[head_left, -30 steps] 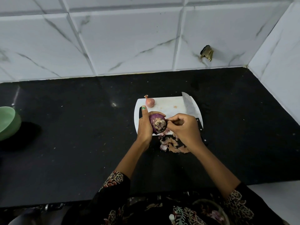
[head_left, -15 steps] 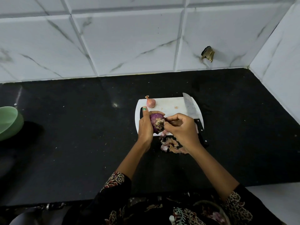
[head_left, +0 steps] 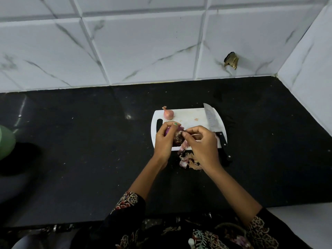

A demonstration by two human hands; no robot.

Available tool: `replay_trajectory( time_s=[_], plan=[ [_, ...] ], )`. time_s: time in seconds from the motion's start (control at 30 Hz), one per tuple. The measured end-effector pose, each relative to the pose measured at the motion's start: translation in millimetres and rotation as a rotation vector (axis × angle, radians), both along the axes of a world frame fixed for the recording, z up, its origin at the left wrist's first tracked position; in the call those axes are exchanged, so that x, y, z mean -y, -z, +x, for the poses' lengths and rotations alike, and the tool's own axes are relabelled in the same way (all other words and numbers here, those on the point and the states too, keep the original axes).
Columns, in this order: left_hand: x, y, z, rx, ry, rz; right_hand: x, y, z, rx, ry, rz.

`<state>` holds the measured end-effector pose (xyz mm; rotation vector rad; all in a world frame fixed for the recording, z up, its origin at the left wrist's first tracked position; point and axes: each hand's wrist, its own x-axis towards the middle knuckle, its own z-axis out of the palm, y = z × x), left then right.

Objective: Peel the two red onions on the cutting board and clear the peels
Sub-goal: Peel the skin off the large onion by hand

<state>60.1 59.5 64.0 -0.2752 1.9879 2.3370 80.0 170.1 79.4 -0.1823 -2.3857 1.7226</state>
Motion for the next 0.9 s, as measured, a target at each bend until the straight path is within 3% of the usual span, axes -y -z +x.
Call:
replay_trajectory(
  time_s=[0.2,0.33,0.57,0.67,0.8,0.9],
  plan=[
    [-0.6,-9.0,0.1,0.130,-0.051,0.223,-1.4,15.4,-3.3,0.102,0.099,-0.063],
    [6.6,-17.3,-2.6,0.181,-0.036,0.384,-12.2,33.9,-0.7,0.222,0.064,0.056],
    [11.5,-17.1,0.2,0.260,0.017,0.550,-13.9,17.8,-4.1,0.092,0.033,0.279],
    [12.9,-14.6,0.4,0.264,0.032,0.543,-13.6,4.6,-5.9,0.142,-0.058,0.184],
    [13.2,-13.0,1.0,0.232,0.050,0.543,0.3,-10.6,-6.2,0.163,-0.109,-0.105],
    [10.8,-14.8,2.2,0.207,0.076,0.545,5.9,-9.8,-6.2,0.155,-0.112,-0.127]
  ],
)
